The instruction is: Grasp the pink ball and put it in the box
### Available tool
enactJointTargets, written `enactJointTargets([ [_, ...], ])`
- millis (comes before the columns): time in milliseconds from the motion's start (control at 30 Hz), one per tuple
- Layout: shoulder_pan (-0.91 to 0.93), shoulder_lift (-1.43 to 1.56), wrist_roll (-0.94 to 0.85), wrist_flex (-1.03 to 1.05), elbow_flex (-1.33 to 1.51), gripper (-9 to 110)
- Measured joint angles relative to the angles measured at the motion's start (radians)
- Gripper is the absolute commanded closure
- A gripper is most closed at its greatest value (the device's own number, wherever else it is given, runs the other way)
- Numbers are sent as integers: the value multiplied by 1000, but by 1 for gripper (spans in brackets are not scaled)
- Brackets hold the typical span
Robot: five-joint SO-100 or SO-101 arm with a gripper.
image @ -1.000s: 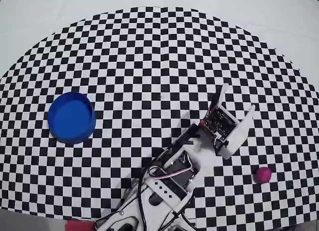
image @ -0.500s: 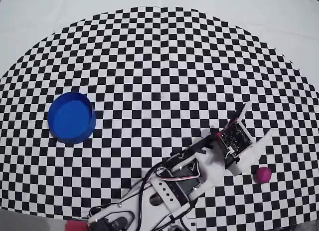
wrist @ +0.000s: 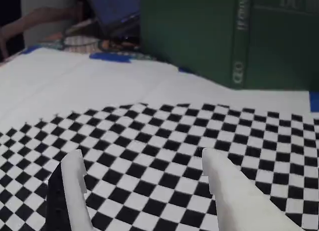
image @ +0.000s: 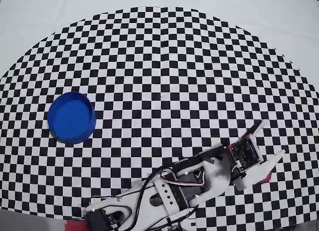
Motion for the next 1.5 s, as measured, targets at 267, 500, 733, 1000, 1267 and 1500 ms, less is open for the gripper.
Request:
enactJointTargets([
  [267,72,0,0,0,0,75],
  [500,118,0,0,0,0,75],
  [733,144,0,0,12,0,74],
  [1000,161,0,0,25,0,74],
  [1267,178,-52,0,25,0,75],
  [1500,181,-117,0,25,0,75],
])
